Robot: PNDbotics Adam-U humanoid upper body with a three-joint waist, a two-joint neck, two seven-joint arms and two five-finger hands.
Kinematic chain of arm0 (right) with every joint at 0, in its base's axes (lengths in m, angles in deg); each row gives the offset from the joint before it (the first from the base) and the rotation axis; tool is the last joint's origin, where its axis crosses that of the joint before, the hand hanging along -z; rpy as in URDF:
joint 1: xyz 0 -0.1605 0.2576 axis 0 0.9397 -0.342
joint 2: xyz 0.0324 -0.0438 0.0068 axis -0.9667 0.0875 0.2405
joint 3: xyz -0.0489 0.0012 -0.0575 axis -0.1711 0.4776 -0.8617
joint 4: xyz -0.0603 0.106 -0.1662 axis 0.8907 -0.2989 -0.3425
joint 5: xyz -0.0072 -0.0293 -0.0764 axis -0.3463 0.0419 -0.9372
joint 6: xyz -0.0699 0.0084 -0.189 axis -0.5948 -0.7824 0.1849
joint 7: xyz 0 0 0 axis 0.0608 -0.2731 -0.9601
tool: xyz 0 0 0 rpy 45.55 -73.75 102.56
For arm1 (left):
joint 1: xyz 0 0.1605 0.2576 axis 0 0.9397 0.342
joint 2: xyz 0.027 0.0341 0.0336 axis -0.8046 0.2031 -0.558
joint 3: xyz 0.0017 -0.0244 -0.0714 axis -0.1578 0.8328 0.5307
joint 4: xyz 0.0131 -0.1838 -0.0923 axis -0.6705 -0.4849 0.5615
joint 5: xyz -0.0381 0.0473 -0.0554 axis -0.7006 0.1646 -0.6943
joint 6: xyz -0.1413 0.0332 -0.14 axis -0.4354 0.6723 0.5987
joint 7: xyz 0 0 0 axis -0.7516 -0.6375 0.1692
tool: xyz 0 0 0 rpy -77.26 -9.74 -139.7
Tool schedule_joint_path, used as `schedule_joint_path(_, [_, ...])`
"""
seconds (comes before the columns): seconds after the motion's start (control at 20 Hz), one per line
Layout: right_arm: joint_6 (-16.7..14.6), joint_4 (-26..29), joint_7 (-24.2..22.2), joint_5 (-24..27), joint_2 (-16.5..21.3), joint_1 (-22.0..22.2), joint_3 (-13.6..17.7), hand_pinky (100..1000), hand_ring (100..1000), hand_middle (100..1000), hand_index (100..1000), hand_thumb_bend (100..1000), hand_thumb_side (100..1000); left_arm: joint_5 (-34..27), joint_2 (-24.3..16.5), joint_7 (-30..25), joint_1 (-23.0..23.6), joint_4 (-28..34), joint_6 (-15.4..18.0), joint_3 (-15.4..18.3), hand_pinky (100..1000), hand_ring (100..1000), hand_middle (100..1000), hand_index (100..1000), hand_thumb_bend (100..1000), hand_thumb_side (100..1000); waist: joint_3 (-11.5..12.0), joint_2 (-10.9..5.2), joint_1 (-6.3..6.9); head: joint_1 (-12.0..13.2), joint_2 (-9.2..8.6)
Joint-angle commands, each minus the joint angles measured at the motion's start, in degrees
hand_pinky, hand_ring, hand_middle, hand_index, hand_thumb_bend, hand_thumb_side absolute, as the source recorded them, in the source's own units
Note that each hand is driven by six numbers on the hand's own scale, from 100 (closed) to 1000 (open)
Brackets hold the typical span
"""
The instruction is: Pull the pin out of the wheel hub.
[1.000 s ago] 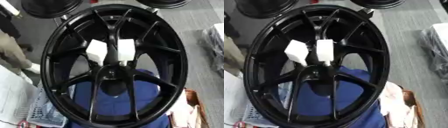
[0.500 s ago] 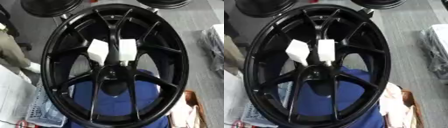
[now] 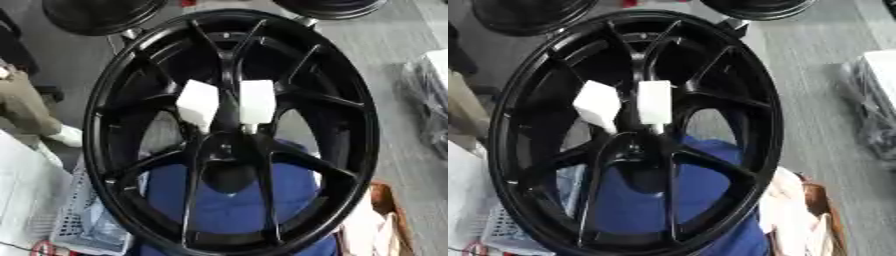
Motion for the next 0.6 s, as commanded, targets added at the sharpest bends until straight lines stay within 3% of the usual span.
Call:
schedule_joint_path(0.05, [-0.1, 1.0, 0.3, 0.0, 1.1, -0.7, 0.6, 747, 733, 732, 797, 100, 446, -1.0, -1.7, 0.5, -0.6, 0.3, 0.2, 1.2, 869, 831, 771, 802, 254, 322, 0.1, -0.95, -0.04, -0.1, -0.61])
schedule_joint_path(0.15, [0.0, 1.0, 0.3, 0.0, 1.1, -0.8, 0.6, 747, 733, 732, 797, 100, 445, -1.6, -1.5, 0.8, -0.6, 0.4, 0.4, 1.3, 868, 826, 770, 802, 268, 340, 0.1, -0.97, -0.05, -0.1, -0.61])
schedule_joint_path(0.2, [0.0, 1.0, 0.3, 0.0, 1.2, -0.8, 0.6, 747, 733, 732, 797, 100, 445, -1.9, -1.5, 0.6, -0.6, 0.4, 0.5, 1.3, 881, 845, 811, 820, 293, 341, 0.1, -0.98, -0.06, -0.1, -0.60])
schedule_joint_path(0.3, [0.0, 1.0, 0.4, 0.0, 1.1, -0.8, 0.6, 747, 733, 732, 797, 100, 445, -2.0, -1.5, 0.3, -0.6, 0.5, 0.7, 1.2, 874, 837, 800, 816, 280, 293, 0.1, -1.00, -0.06, -0.1, -0.59])
schedule_joint_path(0.6, [0.0, 1.0, 0.4, 0.1, 1.0, -0.9, 0.5, 746, 732, 732, 796, 100, 447, -2.1, -1.2, 0.4, -0.8, 0.7, 0.6, 1.3, 872, 832, 791, 809, 274, 301, 0.2, -1.02, -0.13, -0.1, -0.55])
